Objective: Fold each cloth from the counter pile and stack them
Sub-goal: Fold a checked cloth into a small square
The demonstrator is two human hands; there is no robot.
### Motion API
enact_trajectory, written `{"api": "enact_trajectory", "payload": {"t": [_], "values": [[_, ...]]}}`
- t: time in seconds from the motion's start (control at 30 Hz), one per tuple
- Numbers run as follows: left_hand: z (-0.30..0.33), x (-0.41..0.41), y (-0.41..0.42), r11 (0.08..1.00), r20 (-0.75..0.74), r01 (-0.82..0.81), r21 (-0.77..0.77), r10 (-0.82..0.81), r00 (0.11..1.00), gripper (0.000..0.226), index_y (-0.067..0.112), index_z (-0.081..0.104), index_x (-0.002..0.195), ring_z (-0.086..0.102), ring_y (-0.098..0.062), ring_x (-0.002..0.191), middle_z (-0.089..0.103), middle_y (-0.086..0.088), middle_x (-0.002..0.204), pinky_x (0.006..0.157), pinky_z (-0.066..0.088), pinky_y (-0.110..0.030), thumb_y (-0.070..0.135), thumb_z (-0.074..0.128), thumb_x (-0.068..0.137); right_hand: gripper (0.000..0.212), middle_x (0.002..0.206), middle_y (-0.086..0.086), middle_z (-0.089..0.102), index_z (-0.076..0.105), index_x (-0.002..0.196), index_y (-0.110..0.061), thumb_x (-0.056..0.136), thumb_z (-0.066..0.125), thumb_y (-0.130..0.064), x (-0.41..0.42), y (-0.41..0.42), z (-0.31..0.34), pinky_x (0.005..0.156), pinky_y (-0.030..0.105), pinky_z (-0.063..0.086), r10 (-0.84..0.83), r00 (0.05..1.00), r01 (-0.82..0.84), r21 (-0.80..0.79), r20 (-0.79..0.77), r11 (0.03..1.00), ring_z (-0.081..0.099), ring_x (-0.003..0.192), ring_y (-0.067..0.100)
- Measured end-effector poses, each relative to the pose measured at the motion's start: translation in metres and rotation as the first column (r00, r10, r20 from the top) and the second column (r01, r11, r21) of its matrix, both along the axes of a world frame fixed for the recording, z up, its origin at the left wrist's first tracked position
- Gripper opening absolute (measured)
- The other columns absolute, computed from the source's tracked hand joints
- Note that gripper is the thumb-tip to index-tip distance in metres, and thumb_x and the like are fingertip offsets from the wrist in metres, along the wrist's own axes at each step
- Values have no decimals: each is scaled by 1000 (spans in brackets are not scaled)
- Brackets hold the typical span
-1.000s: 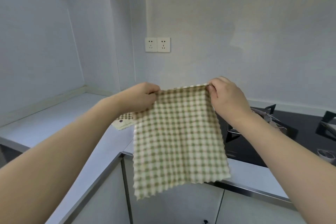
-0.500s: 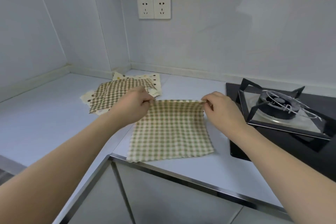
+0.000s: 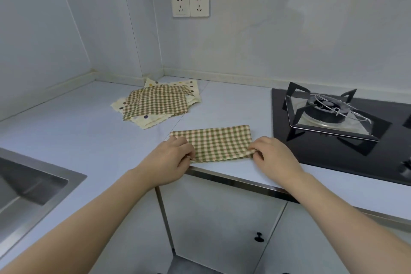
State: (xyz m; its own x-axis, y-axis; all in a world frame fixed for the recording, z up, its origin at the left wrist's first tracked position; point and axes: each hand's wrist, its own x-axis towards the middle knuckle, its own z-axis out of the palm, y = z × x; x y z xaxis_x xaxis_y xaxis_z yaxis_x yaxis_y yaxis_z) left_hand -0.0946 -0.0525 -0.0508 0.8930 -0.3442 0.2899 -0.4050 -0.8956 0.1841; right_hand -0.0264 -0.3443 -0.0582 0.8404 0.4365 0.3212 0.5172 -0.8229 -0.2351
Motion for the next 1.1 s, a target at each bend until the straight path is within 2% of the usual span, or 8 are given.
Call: {"api": "enact_trajectory", "payload": {"t": [0.1, 0.23, 0.4, 0.5, 0.7, 0.83, 0.97, 1.1], "values": [[4, 0, 1, 1000, -26, 13, 19, -12, 1000, 23, 29, 61, 99, 47, -9, 90, 51, 16, 97, 81, 44, -27, 43, 45, 90, 32, 118, 1, 62, 65, 120, -16, 90, 52, -15, -4, 0, -4, 93, 34, 41, -29, 1000, 29, 29, 2, 999, 55, 107, 26], [6, 6, 3, 996, -41, 38, 82, -35, 999, 14, 25, 60, 96, 47, -9, 87, 52, 13, 93, 78, 42, -25, 26, 47, 97, 49, 135, -6, 47, 47, 137, -22, 90, 55, -33, -7, 1, -2, 103, 33, 31, 32, 998, -31, 19, -47, 999, 40, 124, 19], [21, 19, 0, 991, -200, -69, -118, 45, 979, 17, 26, 49, 86, 48, -5, 77, 52, 13, 85, 66, 36, -17, 19, 44, 100, 36, 121, -14, 50, 57, 122, -31, 90, 53, -47, 3, 5, 0, 102, 33, 31, 77, 987, -75, 21, -144, 997, 41, 117, 12], [21, 21, 4, 999, -268, -6, -36, -4, 963, 13, 27, 54, 86, 48, -2, 86, 53, 13, 91, 76, 43, -21, 38, 58, 91, 24, 107, -11, 56, 65, 111, -27, 92, 55, -37, 9, 8, 2, 94, 33, 37, 72, 990, -64, 75, -117, 995, 48, 107, 15], [14, 31, 6, 996, -139, 58, 66, -48, 989, 7, 28, 51, 78, 47, -4, 77, 49, 14, 82, 67, 47, -28, 35, 51, 81, 23, 108, -13, 55, 64, 107, -26, 89, 55, -38, 12, 12, -3, 93, 32, 38, 52, 997, -48, 79, -51, 996, 47, 103, 13], [7, 35, 3, 991, -122, -47, -127, 32, 992, 21, 31, 41, 67, 46, -10, 59, 49, 8, 63, 54, 41, -30, 22, 53, 82, 43, 114, -18, 49, 55, 120, -32, 83, 57, -56, 11, 9, -3, 97, 30, 33, 86, 993, -83, 44, -75, 996, 42, 108, 8], [0, 41, 4, 949, -116, -159, -271, 131, 985, 14, 25, 51, 83, 42, -9, 50, 48, 7, 55, 51, 35, -27, 15, 47, 91, 44, 120, -20, 48, 51, 126, -32, 86, 59, -48, 15, 9, -4, 97, 26, 28, 66, 995, -61, 64, -79, 996, 42, 113, 6], [-9, 43, 5, 972, -16, -109, -208, 108, 994, 18, 17, 55, 106, 53, -15, 62, 58, 4, 68, 60, 47, -37, 10, 40, 98, 22, 101, -19, 55, 64, 110, -21, 90, 62, -29, 19, 9, -6, 90, 29, 37, 32, 996, -17, 172, -83, 985, 51, 100, 11]]}}
